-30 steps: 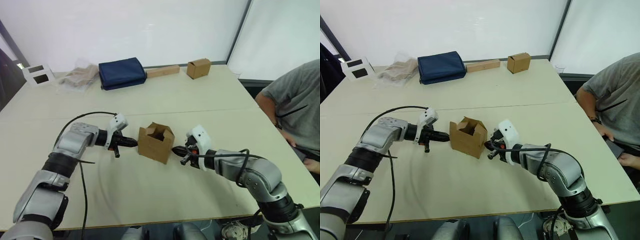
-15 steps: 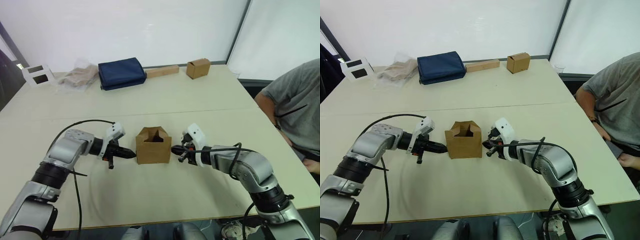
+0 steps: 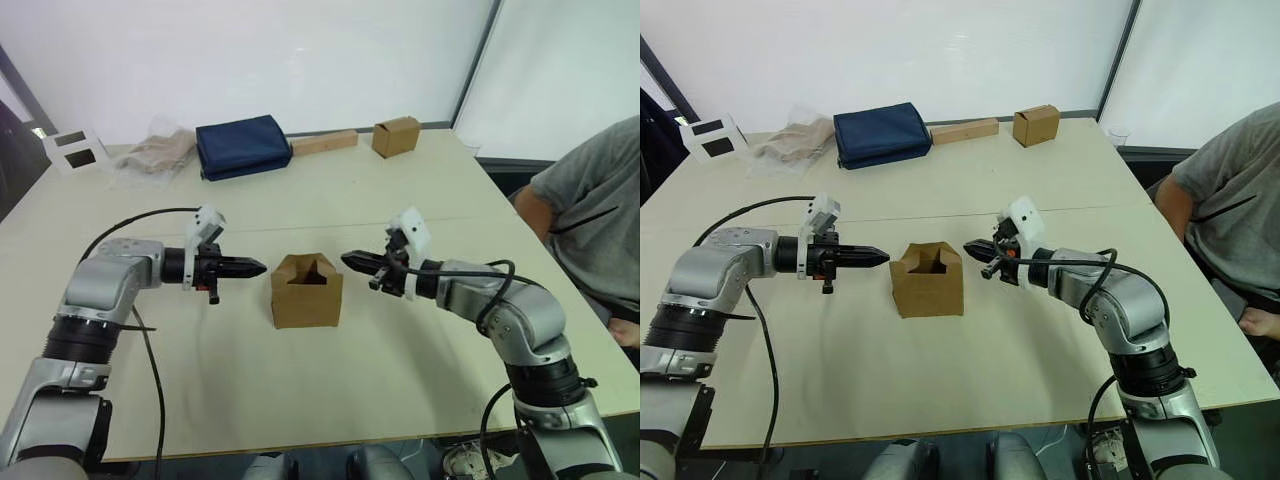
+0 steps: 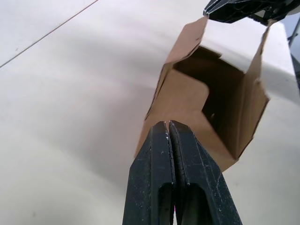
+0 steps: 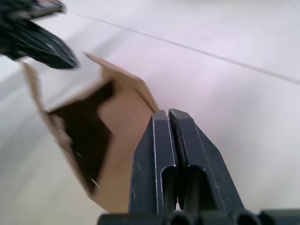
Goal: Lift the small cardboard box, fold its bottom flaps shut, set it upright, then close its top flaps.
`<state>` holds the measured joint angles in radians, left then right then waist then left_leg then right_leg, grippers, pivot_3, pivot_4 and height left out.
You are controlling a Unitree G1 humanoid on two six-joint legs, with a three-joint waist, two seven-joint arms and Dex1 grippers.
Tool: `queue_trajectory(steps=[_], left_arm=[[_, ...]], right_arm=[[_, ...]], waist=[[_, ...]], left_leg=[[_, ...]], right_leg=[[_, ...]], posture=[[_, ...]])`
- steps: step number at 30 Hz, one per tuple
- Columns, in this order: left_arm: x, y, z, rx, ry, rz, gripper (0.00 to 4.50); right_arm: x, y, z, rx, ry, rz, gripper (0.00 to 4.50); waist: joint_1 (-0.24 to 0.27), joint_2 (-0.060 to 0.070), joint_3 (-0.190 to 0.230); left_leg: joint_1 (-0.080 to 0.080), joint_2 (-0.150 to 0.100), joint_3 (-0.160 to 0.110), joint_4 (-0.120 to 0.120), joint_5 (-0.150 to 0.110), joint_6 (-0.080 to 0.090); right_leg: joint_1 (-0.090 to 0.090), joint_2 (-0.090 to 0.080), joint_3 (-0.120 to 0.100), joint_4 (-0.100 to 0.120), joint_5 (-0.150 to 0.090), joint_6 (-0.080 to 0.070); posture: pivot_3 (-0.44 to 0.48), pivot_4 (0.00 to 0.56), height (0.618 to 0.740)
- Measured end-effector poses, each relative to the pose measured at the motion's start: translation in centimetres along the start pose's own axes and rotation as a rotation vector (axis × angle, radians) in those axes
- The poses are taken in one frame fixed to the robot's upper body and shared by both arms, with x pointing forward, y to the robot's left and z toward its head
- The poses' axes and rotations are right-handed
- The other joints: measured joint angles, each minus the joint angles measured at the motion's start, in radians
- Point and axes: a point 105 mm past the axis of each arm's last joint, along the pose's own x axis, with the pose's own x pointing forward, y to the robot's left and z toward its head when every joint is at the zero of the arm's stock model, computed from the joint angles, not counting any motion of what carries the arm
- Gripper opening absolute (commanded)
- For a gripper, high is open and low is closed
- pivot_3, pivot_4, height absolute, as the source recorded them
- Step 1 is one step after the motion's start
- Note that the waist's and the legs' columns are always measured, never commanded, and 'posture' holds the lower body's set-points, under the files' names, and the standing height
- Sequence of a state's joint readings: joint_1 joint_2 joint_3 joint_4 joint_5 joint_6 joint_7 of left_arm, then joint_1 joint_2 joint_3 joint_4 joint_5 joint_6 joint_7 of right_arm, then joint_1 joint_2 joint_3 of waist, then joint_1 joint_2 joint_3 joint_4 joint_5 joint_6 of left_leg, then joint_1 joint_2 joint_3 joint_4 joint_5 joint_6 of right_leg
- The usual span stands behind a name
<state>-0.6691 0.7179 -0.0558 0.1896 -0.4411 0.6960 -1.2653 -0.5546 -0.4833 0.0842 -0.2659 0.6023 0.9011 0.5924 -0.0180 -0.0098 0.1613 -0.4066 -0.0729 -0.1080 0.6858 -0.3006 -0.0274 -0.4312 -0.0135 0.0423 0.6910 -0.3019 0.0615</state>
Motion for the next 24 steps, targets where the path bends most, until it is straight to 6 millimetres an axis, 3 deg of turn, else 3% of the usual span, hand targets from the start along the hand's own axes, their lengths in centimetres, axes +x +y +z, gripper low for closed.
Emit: queue_trajectory(steps=[6,16,20,24], left_arm=[[3.0,-1.3,-1.2,-0.027,0.038,-0.094,0.05],[3.5,-1.7,-2.0,0.045,0.097,-0.117,0.05],[3.0,-1.7,-1.6,0.032,0.082,-0.102,0.05],[1.7,-1.1,-0.3,-0.006,0.023,-0.049,0.05]], right_arm=[[1.9,1.7,-2.3,0.016,0.055,0.145,0.0],[2.5,1.3,-3.2,-0.031,0.07,0.167,0.0],[2.1,1.2,-2.6,-0.016,0.06,0.155,0.0],[0.8,1.2,0.7,0.015,-0.061,0.139,0.0]], waist=[[-0.002,0.0,0.0],[-0.003,0.001,-0.001],[-0.002,0.001,-0.001],[-0.001,0.001,-0.001]], left_leg=[[0.0,0.0,0.0,0.0,0.001,-0.001],[0.002,0.0,0.0,0.0,0.001,-0.002],[0.002,0.0,0.0,0.0,0.001,-0.002],[0.002,0.0,0.0,0.0,0.001,-0.001]], right_leg=[[0.0,0.0,0.0,0.0,0.0,0.0],[0.001,0.0,0.0,0.001,0.0,0.0],[0.001,0.0,0.0,0.001,0.0,0.0],[0.0,0.0,0.0,0.001,0.0,0.0]], posture=[[0.0,0.15,0.74],[0.0,0.15,0.74],[0.0,0.15,0.74],[0.0,0.15,0.74]])
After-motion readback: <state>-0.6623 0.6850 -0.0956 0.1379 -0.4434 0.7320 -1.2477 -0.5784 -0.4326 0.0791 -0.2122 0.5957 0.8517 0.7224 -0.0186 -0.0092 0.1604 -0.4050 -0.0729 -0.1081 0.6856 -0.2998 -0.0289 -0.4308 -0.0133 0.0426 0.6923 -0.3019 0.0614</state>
